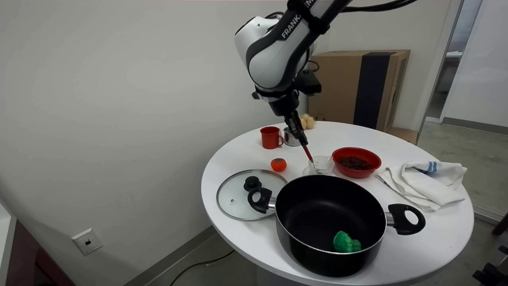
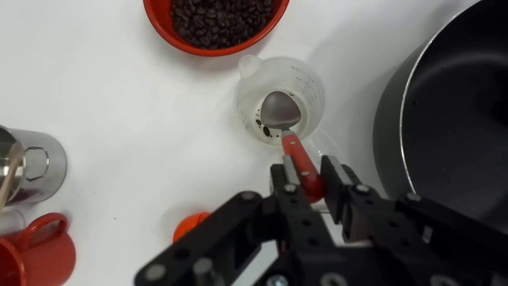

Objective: Scoop out a spoon of contents from the orange bowl and pour it back into the bowl

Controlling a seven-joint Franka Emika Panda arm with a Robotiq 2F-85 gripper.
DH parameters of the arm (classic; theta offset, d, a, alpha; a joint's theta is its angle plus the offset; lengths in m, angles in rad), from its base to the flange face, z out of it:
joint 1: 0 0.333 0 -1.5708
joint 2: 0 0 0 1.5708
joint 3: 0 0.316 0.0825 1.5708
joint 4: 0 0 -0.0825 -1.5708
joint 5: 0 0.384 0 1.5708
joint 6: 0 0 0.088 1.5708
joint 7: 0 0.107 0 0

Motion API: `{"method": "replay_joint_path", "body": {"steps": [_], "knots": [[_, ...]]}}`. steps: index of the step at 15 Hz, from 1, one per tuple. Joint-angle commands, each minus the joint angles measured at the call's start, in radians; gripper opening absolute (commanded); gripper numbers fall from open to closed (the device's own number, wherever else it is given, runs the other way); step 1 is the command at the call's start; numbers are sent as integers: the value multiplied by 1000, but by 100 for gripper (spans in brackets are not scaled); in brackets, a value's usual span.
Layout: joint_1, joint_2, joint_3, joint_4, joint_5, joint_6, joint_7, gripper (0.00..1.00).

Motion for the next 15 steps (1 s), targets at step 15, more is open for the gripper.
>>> {"method": "replay_joint_path", "body": {"steps": [15], "knots": [[-199,-18,-28,323,380,-335,-56,5]]}}
